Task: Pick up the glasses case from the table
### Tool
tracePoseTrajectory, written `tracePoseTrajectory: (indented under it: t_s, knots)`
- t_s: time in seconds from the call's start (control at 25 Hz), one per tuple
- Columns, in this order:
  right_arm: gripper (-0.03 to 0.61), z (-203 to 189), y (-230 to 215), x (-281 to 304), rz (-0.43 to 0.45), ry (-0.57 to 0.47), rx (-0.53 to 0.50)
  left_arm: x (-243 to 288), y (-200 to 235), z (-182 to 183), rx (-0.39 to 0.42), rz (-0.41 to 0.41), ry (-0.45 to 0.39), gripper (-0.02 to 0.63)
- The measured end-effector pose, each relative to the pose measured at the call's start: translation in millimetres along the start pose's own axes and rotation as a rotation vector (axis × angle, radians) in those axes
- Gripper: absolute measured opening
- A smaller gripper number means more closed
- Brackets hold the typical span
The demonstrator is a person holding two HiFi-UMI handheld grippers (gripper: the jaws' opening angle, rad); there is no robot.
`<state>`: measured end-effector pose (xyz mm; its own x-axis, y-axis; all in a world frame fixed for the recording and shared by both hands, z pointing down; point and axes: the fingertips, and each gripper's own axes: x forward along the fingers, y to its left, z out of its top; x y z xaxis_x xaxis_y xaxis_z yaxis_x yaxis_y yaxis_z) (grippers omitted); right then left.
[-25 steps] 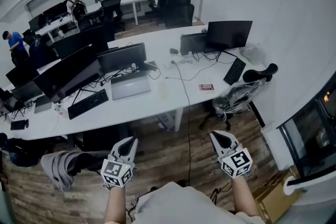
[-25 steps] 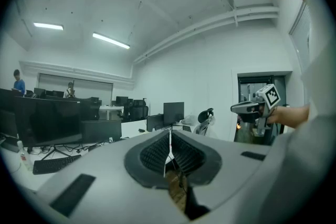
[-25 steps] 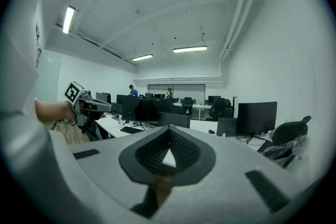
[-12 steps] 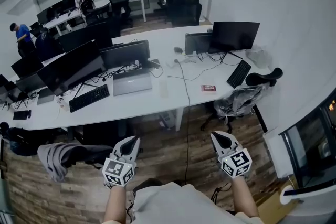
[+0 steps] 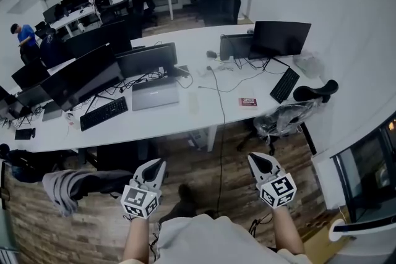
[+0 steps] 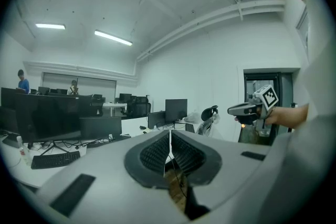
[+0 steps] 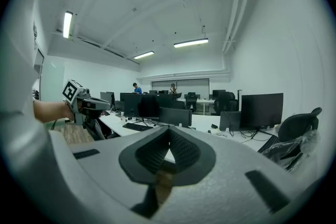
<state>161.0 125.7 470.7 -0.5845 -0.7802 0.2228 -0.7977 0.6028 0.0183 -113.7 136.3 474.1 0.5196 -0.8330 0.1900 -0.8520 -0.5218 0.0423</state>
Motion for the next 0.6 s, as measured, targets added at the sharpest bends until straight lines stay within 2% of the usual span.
tracePoseTrajectory:
  t_s: [0.6]
  knots:
    - [0.002,16.4,-43.3,117.0,-0.077,0.046,0.003,99.0,107.5,2.3,-0.023,-0.071,0.016,0.011]
